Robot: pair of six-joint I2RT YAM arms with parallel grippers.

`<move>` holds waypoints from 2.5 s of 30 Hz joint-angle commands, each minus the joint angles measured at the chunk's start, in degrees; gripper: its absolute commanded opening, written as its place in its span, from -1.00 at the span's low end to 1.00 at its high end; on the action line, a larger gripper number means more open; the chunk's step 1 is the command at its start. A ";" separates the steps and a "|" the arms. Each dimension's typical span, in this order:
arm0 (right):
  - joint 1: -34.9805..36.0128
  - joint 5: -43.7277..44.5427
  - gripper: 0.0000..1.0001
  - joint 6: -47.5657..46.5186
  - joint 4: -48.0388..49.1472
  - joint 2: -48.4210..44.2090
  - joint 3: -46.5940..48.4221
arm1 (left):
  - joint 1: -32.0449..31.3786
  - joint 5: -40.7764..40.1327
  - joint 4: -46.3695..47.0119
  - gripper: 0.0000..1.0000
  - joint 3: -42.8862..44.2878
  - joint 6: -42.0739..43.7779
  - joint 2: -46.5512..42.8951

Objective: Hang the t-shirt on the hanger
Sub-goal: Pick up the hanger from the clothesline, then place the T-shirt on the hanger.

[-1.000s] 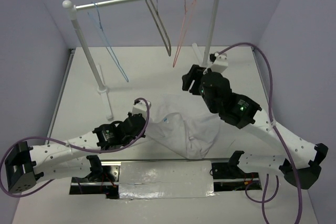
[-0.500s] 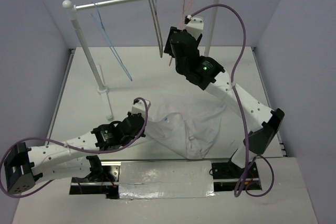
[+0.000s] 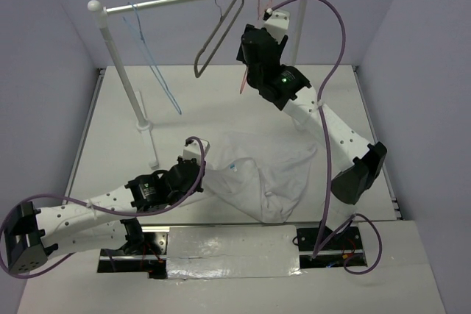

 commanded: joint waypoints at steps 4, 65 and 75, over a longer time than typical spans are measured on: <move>-1.64 -2.65 0.25 -1.04 1.50 3.93 3.06 | -0.07 -0.22 1.73 -1.00 0.24 0.15 0.78; -3.59 -40.36 -1.00 -2.98 -6.06 -44.97 -46.10 | 2.21 3.90 2.08 -1.00 3.93 -1.87 3.41; 12.92 -43.00 -1.00 -1.48 -1.75 -62.03 -65.66 | 11.62 7.26 -2.92 -1.00 14.48 -3.45 14.57</move>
